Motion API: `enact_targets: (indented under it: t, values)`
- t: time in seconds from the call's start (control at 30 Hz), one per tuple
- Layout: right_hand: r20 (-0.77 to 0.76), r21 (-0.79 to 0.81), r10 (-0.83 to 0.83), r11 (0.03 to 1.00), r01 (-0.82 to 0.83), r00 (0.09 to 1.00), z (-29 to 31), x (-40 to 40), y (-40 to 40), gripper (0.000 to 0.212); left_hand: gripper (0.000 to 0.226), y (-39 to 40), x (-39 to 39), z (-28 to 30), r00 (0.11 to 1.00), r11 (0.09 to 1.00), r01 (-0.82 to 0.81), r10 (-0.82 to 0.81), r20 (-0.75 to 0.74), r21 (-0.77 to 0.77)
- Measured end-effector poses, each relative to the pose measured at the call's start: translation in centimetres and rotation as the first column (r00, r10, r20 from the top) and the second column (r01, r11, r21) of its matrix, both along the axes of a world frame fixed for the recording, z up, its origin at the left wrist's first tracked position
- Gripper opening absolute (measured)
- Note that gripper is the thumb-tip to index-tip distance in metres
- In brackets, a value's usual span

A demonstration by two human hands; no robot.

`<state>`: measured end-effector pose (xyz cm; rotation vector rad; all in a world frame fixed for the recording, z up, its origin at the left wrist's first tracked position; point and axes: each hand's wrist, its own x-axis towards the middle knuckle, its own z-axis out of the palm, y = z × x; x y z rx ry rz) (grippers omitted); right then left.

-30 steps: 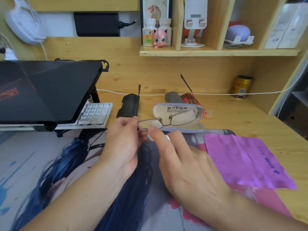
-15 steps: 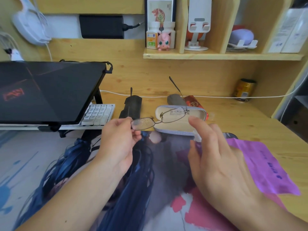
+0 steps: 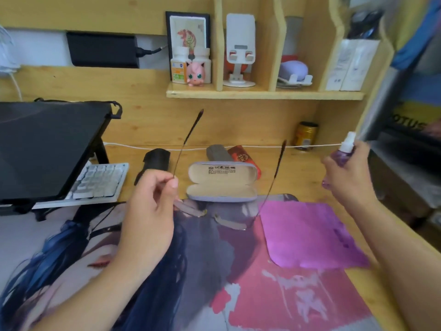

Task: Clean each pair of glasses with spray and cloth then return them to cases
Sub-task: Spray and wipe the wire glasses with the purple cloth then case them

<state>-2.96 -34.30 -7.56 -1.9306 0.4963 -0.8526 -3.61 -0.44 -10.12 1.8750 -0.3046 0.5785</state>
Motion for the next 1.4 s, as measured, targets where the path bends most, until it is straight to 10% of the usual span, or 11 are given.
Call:
enact_targets:
  t: [0.43, 0.6, 0.67, 0.83, 0.93, 1.23, 1.4]
  values:
    - [-0.132, 0.144, 0.120, 0.984, -0.101, 0.984, -2.6, 0.3, -1.3, 0.057, 0.009, 0.2, -0.1, -0.4, 0.993, 0.996, 0.076, -0.072, 0.097, -0.040]
    - [0.302, 0.003, -0.124, 0.992, 0.129, 0.945, -0.1, -1.9, 0.6, 0.042, 0.010, 0.3, 0.1, -0.6, 0.994, 0.997, 0.060, -0.055, 0.093, -0.050]
    - [0.450, -0.076, 0.116, 0.993, -0.091, 0.885, 0.9, -3.3, 2.7, 0.037, 0.010, 0.3, 0.0, -0.6, 0.994, 0.996, 0.050, -0.042, 0.103, -0.077]
    - [-0.082, -0.234, 0.758, 0.616, -0.752, 0.647, -0.5, -4.9, 9.3, 0.031, 0.008, 0.5, -0.1, -0.5, 0.991, 0.995, 0.013, 0.000, 0.132, -0.098]
    - [-0.111, -0.248, 0.739, 0.626, -0.739, 0.664, -1.6, -4.5, 10.9, 0.004, 0.013, 0.6, -0.1, -0.3, 0.994, 0.991, 0.014, 0.001, 0.111, -0.129]
    - [-0.005, -0.122, 0.654, 0.751, -0.649, 0.757, -1.2, -4.0, 9.0, 0.013, 0.029, 2.0, 1.4, -0.1, 0.914, 0.909, 0.334, -0.377, -0.148, -0.248]
    - [-0.153, -0.106, 0.734, 0.654, -0.749, 0.662, -0.8, -3.9, 8.1, 0.005, 0.034, 2.3, 1.7, 0.2, 0.936, 0.927, 0.300, -0.332, -0.120, -0.225]
